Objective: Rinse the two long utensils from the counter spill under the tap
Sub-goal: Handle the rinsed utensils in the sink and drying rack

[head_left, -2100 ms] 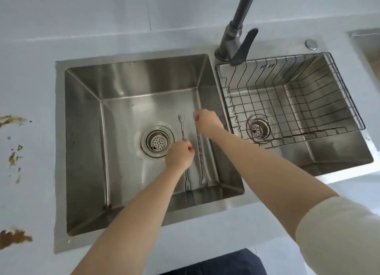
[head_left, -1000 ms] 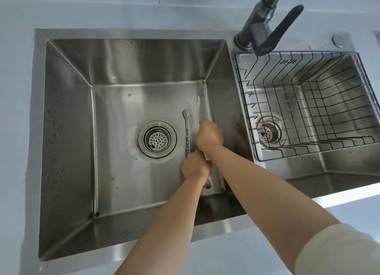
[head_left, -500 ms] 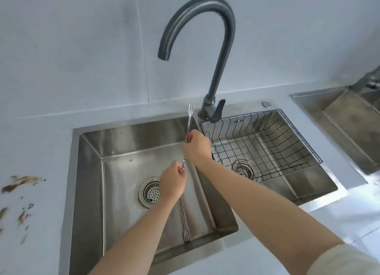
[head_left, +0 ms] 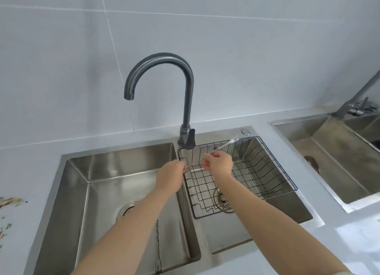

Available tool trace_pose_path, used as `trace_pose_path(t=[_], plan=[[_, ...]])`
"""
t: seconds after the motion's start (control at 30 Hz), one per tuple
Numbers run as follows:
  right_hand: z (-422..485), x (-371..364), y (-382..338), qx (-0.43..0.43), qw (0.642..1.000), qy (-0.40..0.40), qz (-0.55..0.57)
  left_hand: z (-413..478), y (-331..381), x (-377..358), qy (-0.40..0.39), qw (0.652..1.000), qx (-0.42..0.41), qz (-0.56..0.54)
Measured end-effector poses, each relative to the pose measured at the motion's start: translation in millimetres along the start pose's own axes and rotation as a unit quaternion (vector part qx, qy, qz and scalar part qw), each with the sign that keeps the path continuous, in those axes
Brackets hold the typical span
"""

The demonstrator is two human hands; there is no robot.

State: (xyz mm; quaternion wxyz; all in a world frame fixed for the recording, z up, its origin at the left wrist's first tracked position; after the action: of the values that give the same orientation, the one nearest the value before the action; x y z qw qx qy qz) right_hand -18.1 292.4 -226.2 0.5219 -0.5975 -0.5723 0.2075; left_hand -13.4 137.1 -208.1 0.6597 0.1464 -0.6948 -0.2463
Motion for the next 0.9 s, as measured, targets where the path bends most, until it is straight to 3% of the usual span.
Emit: trace_pose_path(t=[0.23, 0.3, 0.47, 0.67, 0.8, 0.9], plan=[[55.9, 102.6, 1.8, 0.097, 0.973, 0.055, -0.203, 38.9, 65.7, -62.5, -0.052, 0.994, -0.020, 0.090], [71.7, 112.3, 1.2, 0.148, 0.940, 0.029, -0.307, 47.9, 75.4, -79.9, -0.058, 0.993, -0.022, 0.097], [104.7, 112.1, 27.6, 0.209, 0.816, -0.055, -0.536, 59.9, 87.3, -124.7, -0.100, 0.988, -0.019, 0.119], [121.6, 99.0, 77.6, 0.224, 0.705, -0.149, -0.656, 54.5, 81.5, -181.5, -0.186, 0.969, -0.011, 0.160], [126.5, 84.0, 108.5, 0.208, 0.660, -0.210, -0.691, 43.3, 63.1, -208.9, -0.234, 0.960, 0.034, 0.151], [131.6, 75.2, 127.7, 0.180, 0.650, -0.236, -0.700, 36.9, 55.2, -219.0, -0.249, 0.956, 0.058, 0.141]])
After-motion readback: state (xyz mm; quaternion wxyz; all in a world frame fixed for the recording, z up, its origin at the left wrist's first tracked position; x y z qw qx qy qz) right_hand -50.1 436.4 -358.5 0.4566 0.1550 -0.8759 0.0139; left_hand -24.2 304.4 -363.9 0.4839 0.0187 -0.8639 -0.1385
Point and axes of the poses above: each hand's wrist, its own z-axis towards the middle knuckle, its own x-axis out of the back of the hand, y = z × x, the point moved 10 cm from there along z, towards the middle knuckle, and after that the axes turned 7 degrees about -z, right-handed, at the moved point
